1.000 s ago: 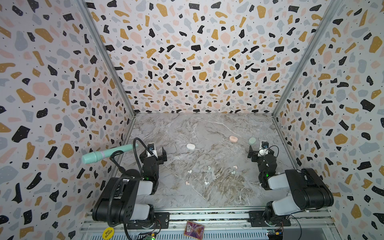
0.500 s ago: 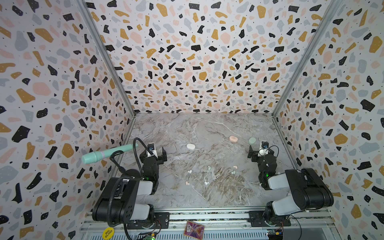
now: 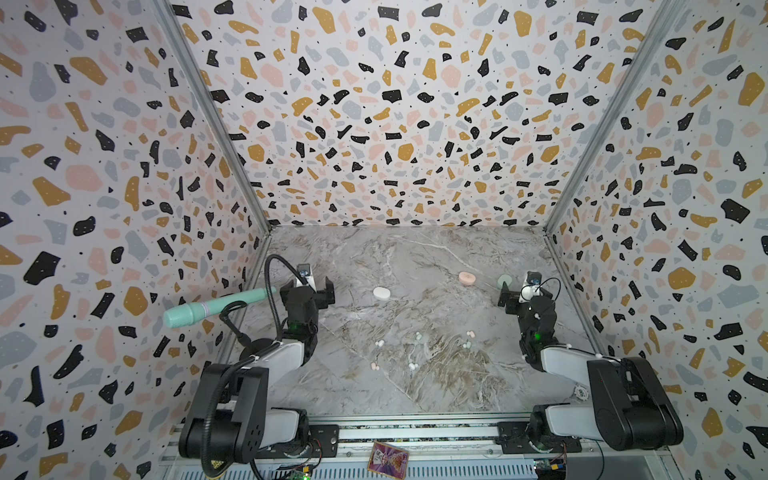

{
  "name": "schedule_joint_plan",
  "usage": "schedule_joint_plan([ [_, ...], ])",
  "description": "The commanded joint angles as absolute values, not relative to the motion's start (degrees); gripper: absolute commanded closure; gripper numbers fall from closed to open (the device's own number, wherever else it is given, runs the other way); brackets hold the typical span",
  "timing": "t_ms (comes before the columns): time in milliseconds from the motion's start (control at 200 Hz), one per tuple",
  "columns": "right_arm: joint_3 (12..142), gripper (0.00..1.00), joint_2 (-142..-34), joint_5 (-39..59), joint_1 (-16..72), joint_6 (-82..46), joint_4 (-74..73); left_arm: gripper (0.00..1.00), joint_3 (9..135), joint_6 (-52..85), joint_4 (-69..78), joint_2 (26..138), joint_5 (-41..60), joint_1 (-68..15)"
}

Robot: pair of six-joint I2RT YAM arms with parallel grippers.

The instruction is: Insert the wireless bluetooth earbuds into the charging case

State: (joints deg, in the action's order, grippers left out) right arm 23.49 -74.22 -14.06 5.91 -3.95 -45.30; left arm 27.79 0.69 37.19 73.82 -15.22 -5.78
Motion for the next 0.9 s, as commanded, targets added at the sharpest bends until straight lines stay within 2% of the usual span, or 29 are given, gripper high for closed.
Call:
schedule_joint_plan([
  [0, 32.8, 0.01, -71.1, -15.7, 6.1, -7.8, -22.5, 0.00, 29.6, 2.7, 24.8, 69.2, -14.7, -6.3],
  [210, 47.6, 0.01, -76.2, -7.3, 2.2, -14.0, 2.9, 0.00, 26.7, 8.3, 24.3, 61.1, -11.0, -6.5],
  [416, 60.9, 0.01, -88.1, -1.8, -2.9, -17.5, 18.8, 0.00, 24.5, 9.1, 26.8, 60.0, -7.8, -6.9],
  [891, 77.3, 0.01, -108.3, -5.7, 0.0, -17.1, 24.6, 0.00, 24.4, 10.5, 27.8, 61.2, -1.6, -7.5],
])
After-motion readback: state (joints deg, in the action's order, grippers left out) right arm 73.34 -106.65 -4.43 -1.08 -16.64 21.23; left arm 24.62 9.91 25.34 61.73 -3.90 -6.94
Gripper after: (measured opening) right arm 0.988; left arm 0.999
